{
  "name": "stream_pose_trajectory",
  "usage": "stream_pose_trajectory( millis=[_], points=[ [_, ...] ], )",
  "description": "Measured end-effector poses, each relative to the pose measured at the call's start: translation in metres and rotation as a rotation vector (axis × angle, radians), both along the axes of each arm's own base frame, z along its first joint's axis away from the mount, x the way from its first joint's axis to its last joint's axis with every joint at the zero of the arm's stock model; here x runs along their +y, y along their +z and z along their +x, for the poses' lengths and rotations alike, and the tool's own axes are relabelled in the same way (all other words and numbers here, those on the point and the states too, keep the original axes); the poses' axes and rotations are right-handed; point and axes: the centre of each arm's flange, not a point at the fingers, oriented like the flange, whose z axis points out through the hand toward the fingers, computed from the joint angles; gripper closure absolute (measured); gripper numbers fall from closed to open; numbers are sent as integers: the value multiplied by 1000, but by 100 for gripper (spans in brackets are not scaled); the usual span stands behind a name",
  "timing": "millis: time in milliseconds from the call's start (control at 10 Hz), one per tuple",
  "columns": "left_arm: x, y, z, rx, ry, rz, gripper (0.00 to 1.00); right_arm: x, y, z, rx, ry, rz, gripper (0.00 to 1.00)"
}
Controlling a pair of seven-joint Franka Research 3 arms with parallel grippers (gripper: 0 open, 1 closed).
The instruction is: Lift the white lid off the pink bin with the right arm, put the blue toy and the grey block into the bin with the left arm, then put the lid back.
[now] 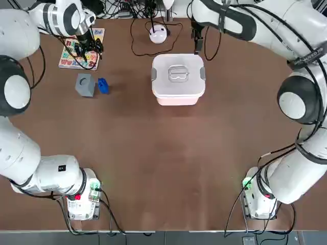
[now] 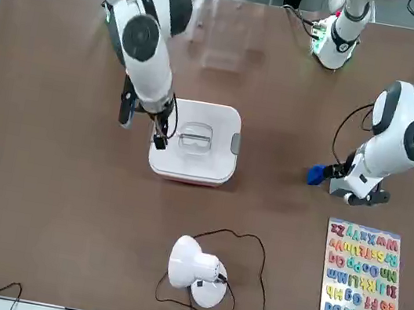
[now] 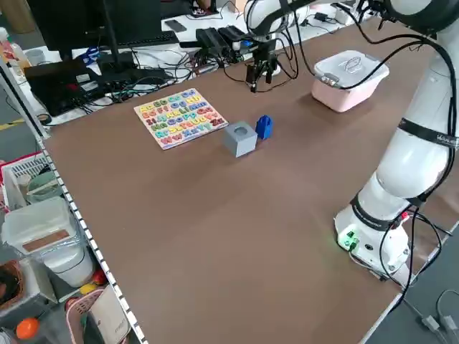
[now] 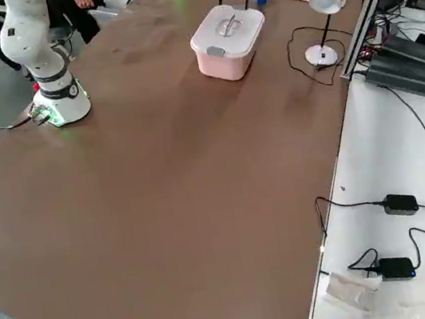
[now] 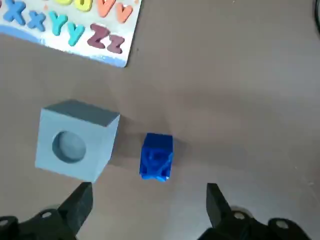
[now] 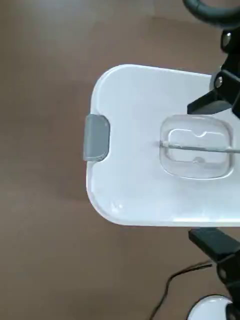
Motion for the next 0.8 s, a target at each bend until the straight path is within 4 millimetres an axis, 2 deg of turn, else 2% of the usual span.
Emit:
stream_pose_trajectory(
  millis=[200, 400, 600, 800],
  points=[
    [-20, -9, -15, -37, 40, 3, 0, 9, -24, 14, 30, -55, 4, 0],
    [-31, -30, -28, -48, 53, 0, 0, 16, -42, 18, 51, -78, -7, 0],
    [-27, -48, -38, -49, 26, 30, 0, 30, -74, 13, 88, -67, -31, 0],
    [-20, -70, -49, -64, -1, 50, 0, 40, -84, 8, 100, -53, -37, 0]
  ],
)
